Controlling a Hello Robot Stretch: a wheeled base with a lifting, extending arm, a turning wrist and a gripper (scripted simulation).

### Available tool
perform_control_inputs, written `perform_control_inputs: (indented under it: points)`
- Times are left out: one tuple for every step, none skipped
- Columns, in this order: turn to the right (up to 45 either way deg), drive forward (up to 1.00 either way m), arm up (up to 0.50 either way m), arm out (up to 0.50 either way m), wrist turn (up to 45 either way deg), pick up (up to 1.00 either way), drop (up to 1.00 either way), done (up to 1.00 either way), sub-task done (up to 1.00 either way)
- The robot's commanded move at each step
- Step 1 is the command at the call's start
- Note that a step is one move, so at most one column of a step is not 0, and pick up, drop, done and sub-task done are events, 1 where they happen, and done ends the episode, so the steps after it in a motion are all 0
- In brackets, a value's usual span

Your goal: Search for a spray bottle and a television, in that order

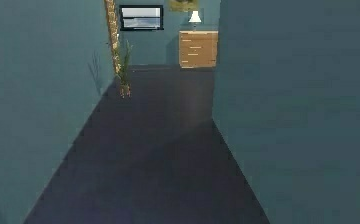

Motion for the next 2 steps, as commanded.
perform_control_inputs:
  points:
    - [0.0,1.0,0.0,0.0,0.0,0.0,0.0,0.0,0.0]
    - [0.0,1.0,0.0,0.0,0.0,0.0,0.0,0.0,0.0]
